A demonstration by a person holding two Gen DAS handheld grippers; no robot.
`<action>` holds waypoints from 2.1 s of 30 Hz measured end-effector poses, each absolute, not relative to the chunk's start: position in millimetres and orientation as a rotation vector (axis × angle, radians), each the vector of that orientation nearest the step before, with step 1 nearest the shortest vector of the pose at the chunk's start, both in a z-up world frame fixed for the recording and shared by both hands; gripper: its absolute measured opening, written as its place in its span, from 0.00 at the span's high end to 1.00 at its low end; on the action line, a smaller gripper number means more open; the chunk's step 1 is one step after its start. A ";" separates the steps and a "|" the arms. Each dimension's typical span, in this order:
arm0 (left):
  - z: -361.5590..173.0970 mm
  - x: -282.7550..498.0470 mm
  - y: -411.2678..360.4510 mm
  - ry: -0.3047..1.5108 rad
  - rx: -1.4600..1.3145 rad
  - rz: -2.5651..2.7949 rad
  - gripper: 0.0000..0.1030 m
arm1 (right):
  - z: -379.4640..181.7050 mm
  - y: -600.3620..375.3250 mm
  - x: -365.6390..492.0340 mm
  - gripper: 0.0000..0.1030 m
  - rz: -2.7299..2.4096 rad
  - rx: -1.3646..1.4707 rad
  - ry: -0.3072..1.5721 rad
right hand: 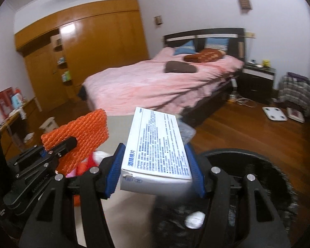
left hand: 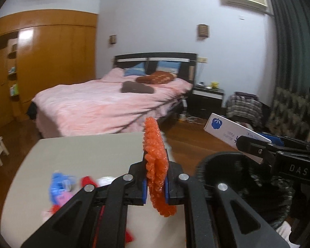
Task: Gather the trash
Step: 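Carry the box and orange net over the bin and open both tools, then move both tools back over the remaining trash pile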
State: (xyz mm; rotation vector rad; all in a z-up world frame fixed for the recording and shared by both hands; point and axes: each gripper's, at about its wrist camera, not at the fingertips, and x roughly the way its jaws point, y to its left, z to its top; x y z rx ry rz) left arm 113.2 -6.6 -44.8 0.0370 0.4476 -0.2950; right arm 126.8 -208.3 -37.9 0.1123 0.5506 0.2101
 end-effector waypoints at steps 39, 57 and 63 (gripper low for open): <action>-75.0 111.2 20.0 0.478 0.063 -0.178 0.12 | -86.5 -230.2 120.8 0.05 0.048 0.128 0.576; -120.1 92.7 176.4 0.564 0.047 0.152 0.21 | -114.0 -67.4 145.6 0.05 0.293 0.006 0.592; -151.2 99.2 196.4 0.662 0.008 0.166 0.27 | -127.1 -46.9 152.5 0.06 0.311 0.004 0.618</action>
